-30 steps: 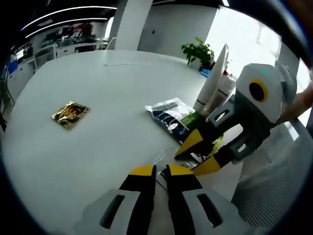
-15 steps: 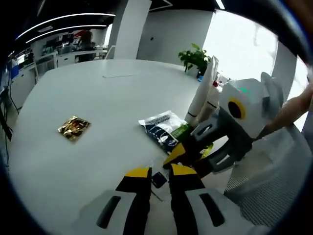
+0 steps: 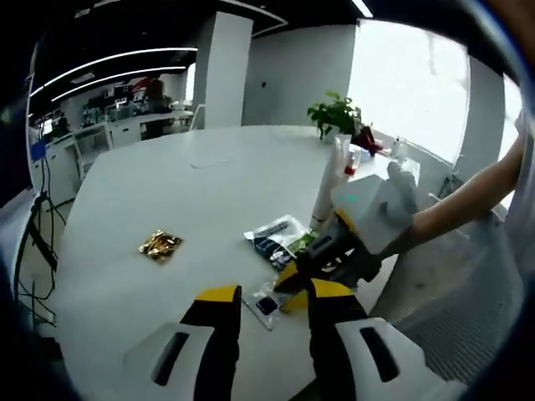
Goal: Arrange the skincare products in the storage area until every visible bottle or jar stands upright without overlapping.
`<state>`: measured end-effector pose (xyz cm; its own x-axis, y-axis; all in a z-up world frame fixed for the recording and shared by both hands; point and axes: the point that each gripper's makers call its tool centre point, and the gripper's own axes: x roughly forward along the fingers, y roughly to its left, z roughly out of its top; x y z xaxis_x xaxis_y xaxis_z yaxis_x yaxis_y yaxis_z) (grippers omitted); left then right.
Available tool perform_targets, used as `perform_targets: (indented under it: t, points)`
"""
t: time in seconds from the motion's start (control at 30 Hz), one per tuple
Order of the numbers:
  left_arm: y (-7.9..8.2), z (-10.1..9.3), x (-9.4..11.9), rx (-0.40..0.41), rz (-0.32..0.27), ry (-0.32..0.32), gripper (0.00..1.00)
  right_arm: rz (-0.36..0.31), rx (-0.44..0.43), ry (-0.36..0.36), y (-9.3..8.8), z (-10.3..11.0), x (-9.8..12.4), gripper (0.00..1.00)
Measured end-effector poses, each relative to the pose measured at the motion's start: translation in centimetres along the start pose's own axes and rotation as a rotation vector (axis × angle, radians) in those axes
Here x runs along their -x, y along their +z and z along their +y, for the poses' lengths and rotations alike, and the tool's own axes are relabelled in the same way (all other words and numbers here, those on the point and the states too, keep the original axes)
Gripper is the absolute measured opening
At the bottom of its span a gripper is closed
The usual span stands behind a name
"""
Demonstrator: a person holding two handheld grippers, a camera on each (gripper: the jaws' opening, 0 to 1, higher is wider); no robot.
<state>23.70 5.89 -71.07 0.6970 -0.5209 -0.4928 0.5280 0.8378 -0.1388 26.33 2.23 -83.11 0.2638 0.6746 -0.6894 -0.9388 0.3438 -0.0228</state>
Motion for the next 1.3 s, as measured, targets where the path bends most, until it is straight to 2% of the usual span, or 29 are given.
perform_targets:
  t: [0.1, 0.27, 0.4, 0.6, 0.77, 0.93, 1.1, 1.3]
  points:
    - [0.5, -0.1, 0.4, 0.008, -0.036, 0.019, 0.32, 0.001, -0.001, -0.001, 0.0, 0.0, 0.0, 0.17]
    - [0.7, -0.9, 1.2, 0.009, -0.039, 0.020, 0.36, -0.003, -0.009, -0.006, 0.1, 0.0, 0.1, 0.19]
    - [0.7, -1.5, 1.7, -0.022, -0.033, 0.023, 0.38, -0.061, -0.036, -0.024, 1.9, -0.7, 1.4, 0.20]
    - [0.7, -2.3, 2.0, -0.044, -0.024, 0.010, 0.43, -0.113, 0.050, -0.081, 3.9, -1.9, 5.4, 0.23]
    - [1.1, -2.4, 2.3, -0.045, -0.034, 0.014, 0.45, -0.177, 0.081, -0.105, 5.5, -1.3, 9.0, 0.28]
    - [1.3, -2.9, 2.2, -0.053, -0.036, 0.002, 0.46, -0.239, 0.073, -0.130, 7.0, -0.9, 12.0, 0.34]
    - [1.5, -3.1, 2.3, -0.056, -0.042, -0.001, 0.47, -0.280, 0.055, -0.161, 7.5, -0.5, 14.6, 0.39]
    - [1.3, -3.4, 2.5, -0.067, -0.039, -0.006, 0.49, -0.304, 0.040, -0.221, 7.2, -0.6, 17.7, 0.48]
